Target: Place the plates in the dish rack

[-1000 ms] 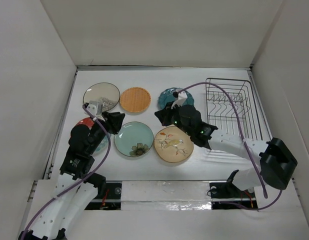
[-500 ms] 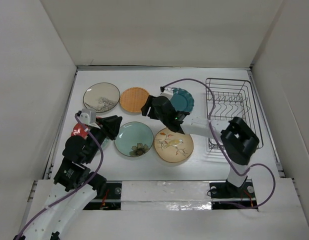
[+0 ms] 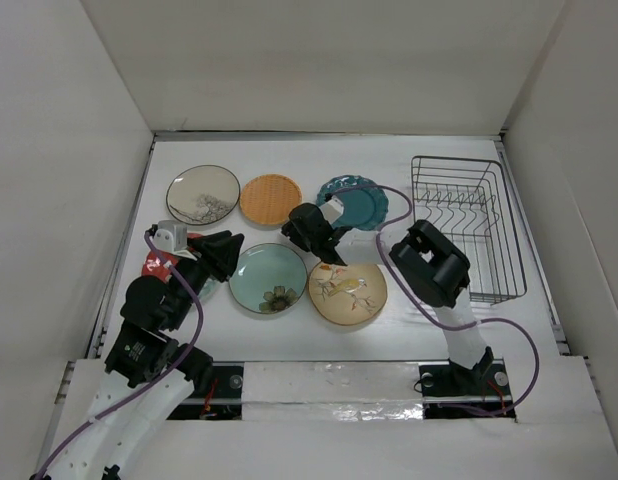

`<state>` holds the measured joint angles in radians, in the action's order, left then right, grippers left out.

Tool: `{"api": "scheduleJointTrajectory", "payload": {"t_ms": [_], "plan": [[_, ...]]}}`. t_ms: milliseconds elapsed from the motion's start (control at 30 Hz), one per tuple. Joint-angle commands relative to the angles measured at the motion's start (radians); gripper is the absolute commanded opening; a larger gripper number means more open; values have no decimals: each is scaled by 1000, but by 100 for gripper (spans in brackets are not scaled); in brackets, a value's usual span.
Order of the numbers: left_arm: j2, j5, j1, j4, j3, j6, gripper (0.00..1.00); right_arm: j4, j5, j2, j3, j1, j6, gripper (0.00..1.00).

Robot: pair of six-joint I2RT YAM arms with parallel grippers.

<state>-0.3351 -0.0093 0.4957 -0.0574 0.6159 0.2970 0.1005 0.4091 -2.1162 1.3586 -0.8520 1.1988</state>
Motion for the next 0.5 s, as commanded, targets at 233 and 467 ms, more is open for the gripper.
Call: {"api": "scheduleJointTrajectory", "payload": {"t_ms": [233,467], "plan": [[-10,5,3,30,19,-1,32,162,-10,-146,80,71,231,44],[-22,2,3,28,22,-6,32,145,0,-191,155,80,252,19]]}}
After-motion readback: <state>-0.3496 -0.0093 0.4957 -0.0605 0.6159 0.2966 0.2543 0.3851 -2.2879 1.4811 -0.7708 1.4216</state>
